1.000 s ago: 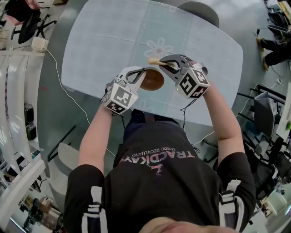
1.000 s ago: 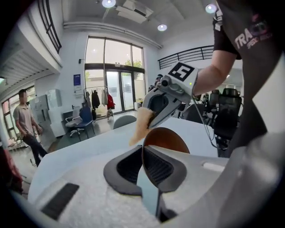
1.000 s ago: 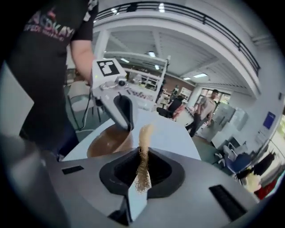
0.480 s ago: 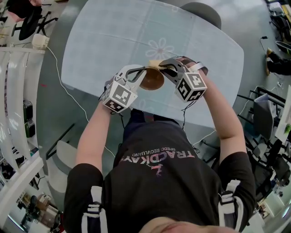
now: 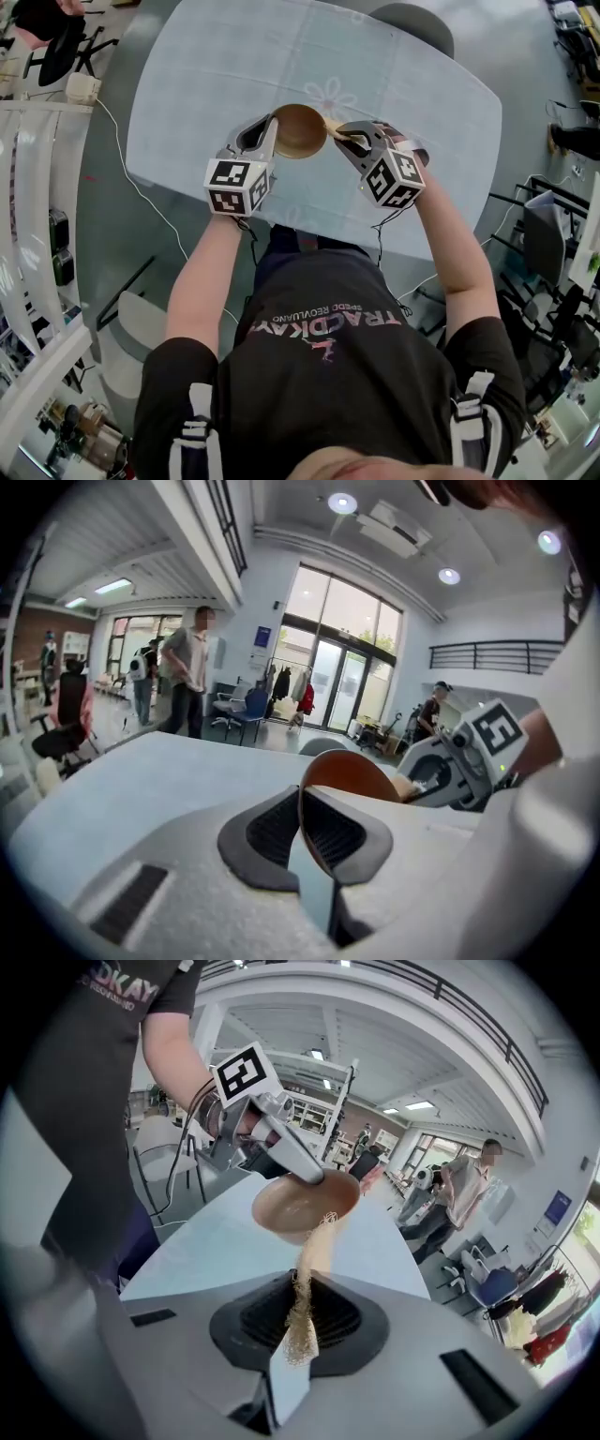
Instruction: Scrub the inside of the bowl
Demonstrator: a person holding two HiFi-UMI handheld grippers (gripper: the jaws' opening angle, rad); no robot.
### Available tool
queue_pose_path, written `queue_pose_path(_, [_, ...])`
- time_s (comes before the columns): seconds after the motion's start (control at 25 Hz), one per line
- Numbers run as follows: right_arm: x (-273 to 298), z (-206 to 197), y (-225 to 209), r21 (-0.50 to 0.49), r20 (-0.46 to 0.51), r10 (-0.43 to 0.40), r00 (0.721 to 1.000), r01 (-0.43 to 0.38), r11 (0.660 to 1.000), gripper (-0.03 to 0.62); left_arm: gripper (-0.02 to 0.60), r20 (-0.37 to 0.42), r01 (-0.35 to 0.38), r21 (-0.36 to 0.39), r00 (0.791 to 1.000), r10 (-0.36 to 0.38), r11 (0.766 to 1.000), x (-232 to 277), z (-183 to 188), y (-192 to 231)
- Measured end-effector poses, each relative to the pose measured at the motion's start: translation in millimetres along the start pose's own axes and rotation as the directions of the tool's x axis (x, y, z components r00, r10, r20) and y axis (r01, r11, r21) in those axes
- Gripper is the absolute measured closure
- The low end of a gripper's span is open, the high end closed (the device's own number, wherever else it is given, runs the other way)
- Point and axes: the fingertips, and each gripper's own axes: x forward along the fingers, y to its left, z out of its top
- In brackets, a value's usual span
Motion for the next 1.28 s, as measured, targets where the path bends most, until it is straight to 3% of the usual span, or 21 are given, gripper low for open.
queue_pose_path(0.12, [6.6, 1.0, 13.3, 0.036, 0.005, 0.009, 1.0, -0.009, 0.999, 0.562, 0.555, 0.026, -0.047, -0.131, 0.998, 0.051, 0.99, -0.4, 4.8, 12.4])
queue_pose_path(0.36, [23.2, 21.7, 42.1, 0.092, 0.036, 0.007, 0.999, -0.011, 0.996, 0.562, 0.555, 0.037, -0.088, -0.21, 0.994, 0.098, 0.974, -3.3, 6.0, 14.0])
queue_pose_path(0.44, [30.4, 30.1, 44.3, 0.13, 0.05, -0.013, 0.999, 0.006, 0.992, 0.562, 0.555, 0.029, -0.108, -0.282, 0.992, 0.121, 0.953, -3.5, 2.5, 19.2])
queue_pose_path(0.56, [39.1, 43.2, 46.8, 0.182, 0.075, -0.049, 0.996, 0.035, 0.983, 0.562, 0.555, 0.016, -0.126, -0.419, 0.989, 0.146, 0.899, -3.9, -3.7, 22.5])
queue_pose_path(0.64, [44.4, 53.3, 50.0, 0.211, 0.097, -0.058, 0.994, 0.036, 0.977, 0.562, 0.555, 0.018, -0.127, -0.461, 0.988, 0.153, 0.878, -4.0, -4.5, 20.4])
queue_pose_path(0.92, [51.1, 57.0, 47.9, 0.253, 0.089, -0.089, 0.992, 0.064, 0.965, 0.562, 0.555, 0.014, -0.139, -0.44, 0.987, 0.162, 0.887, -5.6, -5.8, 18.1])
queue_pose_path(1.08, [42.9, 37.6, 29.9, 0.36, 0.061, -0.133, 0.989, 0.103, 0.927, 0.562, 0.555, -0.004, -0.148, -0.416, 0.987, 0.161, 0.897, -8.1, -11.7, 20.8])
queue_pose_path(1.28, [31.0, 11.7, 15.2, 0.401, 0.015, -0.179, 0.984, 0.158, 0.902, 0.562, 0.554, -0.022, -0.165, -0.406, 0.985, 0.171, 0.899, -6.6, -19.9, 23.8])
